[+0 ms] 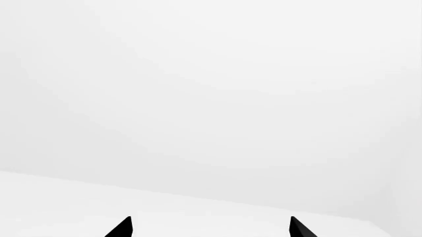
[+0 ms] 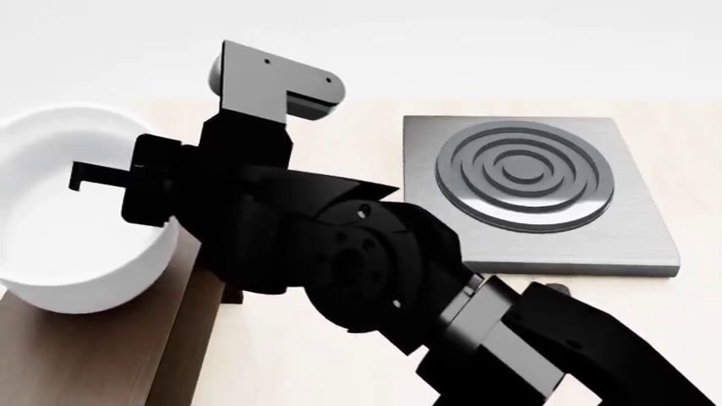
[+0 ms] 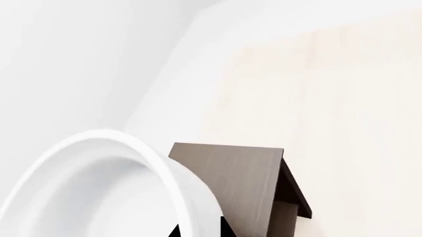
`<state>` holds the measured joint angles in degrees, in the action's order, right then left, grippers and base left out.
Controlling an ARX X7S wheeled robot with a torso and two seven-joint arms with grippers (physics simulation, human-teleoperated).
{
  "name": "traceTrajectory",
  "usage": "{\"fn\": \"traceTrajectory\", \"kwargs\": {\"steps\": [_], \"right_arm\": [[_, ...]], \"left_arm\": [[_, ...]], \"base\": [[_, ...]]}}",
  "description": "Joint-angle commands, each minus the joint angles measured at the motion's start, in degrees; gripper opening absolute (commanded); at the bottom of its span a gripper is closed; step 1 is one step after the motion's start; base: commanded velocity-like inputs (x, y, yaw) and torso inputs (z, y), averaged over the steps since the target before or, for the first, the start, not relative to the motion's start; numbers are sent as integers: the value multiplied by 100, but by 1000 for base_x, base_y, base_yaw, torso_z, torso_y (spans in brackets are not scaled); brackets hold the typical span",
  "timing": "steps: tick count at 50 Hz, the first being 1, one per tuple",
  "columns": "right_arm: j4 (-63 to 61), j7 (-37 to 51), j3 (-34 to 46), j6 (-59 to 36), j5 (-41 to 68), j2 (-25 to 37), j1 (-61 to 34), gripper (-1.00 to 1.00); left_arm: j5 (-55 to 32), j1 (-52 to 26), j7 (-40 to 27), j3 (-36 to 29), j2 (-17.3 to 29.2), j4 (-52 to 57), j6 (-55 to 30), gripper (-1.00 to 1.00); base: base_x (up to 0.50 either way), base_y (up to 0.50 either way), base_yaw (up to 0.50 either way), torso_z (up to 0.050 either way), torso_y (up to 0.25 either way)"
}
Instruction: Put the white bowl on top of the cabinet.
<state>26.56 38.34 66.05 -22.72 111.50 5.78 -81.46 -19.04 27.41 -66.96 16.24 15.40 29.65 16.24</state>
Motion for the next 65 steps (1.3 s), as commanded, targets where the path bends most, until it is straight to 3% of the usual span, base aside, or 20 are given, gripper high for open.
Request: {"fn": "traceTrajectory", "kwargs": {"steps": [1,41,42,65], "right_arm": [[-37,-82,-265,50,-297,-25,-57,-100],[378,-472,-54,-199,-173,-195,-64,-100],[392,-480,-45,-208,-175,-200,-74,100],[39,-333,-96,-83,-173,-23,-128,100]], "left_arm": [[212,-120,215,-149,-113,-248,-105,100],[222,-127,195,-155,-111,-251,-105,100],[222,-128,196,-156,-110,-250,-108,100],[232,-122,191,-165,-111,-247,-101,100]], "base": [[0,0,0,0,0],[0,0,0,0,1],[0,0,0,0,0],[0,0,0,0,0]]}}
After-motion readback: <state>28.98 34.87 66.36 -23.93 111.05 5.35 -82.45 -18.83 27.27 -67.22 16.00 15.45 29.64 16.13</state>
